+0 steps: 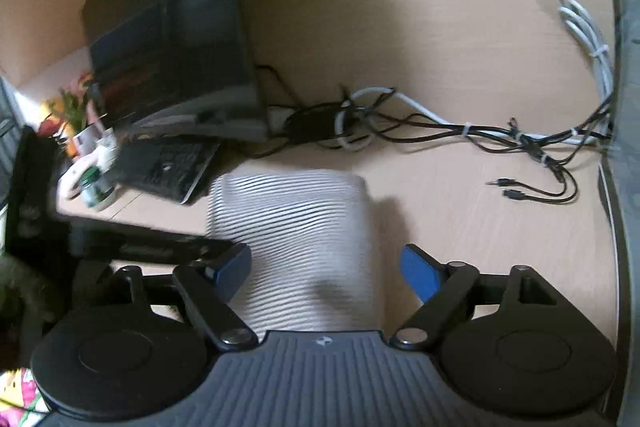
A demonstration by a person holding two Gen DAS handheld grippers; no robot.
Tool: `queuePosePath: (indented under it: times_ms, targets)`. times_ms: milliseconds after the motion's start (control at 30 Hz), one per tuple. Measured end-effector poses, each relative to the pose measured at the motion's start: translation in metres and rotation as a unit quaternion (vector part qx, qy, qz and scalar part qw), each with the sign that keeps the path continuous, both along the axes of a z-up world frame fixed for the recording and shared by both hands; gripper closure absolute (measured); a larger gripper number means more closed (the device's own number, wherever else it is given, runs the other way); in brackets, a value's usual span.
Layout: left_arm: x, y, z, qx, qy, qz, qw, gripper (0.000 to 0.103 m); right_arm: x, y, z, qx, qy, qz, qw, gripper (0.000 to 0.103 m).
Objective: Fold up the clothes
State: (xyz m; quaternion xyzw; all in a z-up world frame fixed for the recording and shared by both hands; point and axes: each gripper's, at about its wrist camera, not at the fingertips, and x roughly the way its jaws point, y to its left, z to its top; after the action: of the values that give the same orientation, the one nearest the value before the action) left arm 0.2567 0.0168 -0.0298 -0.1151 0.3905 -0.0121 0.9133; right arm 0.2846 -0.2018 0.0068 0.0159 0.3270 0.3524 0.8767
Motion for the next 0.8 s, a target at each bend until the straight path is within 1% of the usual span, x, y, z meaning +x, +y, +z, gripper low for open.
queuePosePath:
  times_ms: [67,100,167,233,267,300,333,367,400,433,500,533,567,600,667,733,800]
  targets:
    - [-0.001,0.002,-0.001,-0.006,-0.001,0.002,1.0000,0.054,0.011,0.005,-0.011,-0.012,0.019,-0.008,1.000,0.035]
    - [-0.002,0.004,-0.001,-0.010,-0.002,0.004,0.9999,0.053,0.016,0.007,-0.018,-0.017,0.033,-0.010,0.999,0.037]
    - [-0.004,0.007,-0.001,-0.020,-0.004,0.011,0.9997,0.055,0.024,0.009,-0.033,-0.015,0.070,-0.011,0.997,0.037]
    - [-0.008,0.013,0.006,-0.050,-0.017,0.020,0.9984,0.058,0.028,0.010,-0.039,-0.006,0.085,-0.012,0.996,0.037]
    - [-0.009,0.016,0.010,-0.062,-0.026,0.019,0.9975,0.058,0.028,0.010,-0.040,-0.005,0.084,-0.011,0.996,0.037]
    - [-0.007,0.014,0.011,-0.067,-0.024,0.010,0.9974,0.054,0.026,0.012,-0.040,-0.009,0.077,-0.009,0.997,0.037]
    - [-0.004,0.013,0.012,-0.071,-0.021,0.000,0.9973,0.050,0.024,0.012,-0.040,-0.013,0.070,-0.008,0.997,0.037]
    - [-0.002,0.012,0.013,-0.075,-0.019,-0.010,0.9970,0.040,0.023,0.013,-0.041,-0.015,0.067,-0.008,0.998,0.037]
    - [0.001,0.007,0.010,-0.073,-0.013,-0.018,0.9971,0.038,0.023,0.013,-0.041,-0.015,0.066,-0.008,0.998,0.037]
    - [0.003,0.002,0.006,-0.070,-0.008,-0.025,0.9972,0.039,0.022,0.013,-0.042,-0.015,0.064,-0.009,0.998,0.035]
    - [0.004,-0.006,0.007,-0.069,-0.021,-0.032,0.9969,0.043,0.023,0.012,-0.041,-0.017,0.062,-0.012,0.998,0.034]
    - [0.001,-0.005,0.014,-0.085,-0.040,-0.040,0.9947,0.044,0.023,0.011,-0.040,-0.019,0.058,-0.014,0.998,0.034]
    - [-0.002,-0.003,0.021,-0.103,-0.060,-0.048,0.9917,0.048,0.023,0.010,-0.038,-0.022,0.055,-0.016,0.998,0.034]
    - [-0.005,-0.002,0.029,-0.120,-0.080,-0.057,0.9879,0.050,0.023,0.010,-0.037,-0.026,0.049,-0.017,0.998,0.034]
    - [-0.012,0.004,0.039,-0.124,-0.103,-0.055,0.9854,0.048,0.023,0.012,-0.034,-0.037,0.040,-0.016,0.998,0.034]
    - [-0.018,0.013,0.037,-0.117,-0.100,-0.027,0.9877,0.045,0.024,0.016,-0.032,-0.048,0.035,-0.012,0.998,0.034]
    - [-0.025,0.022,0.029,-0.127,-0.095,-0.013,0.9873,0.045,0.020,0.023,-0.030,-0.063,0.023,-0.004,0.998,0.034]
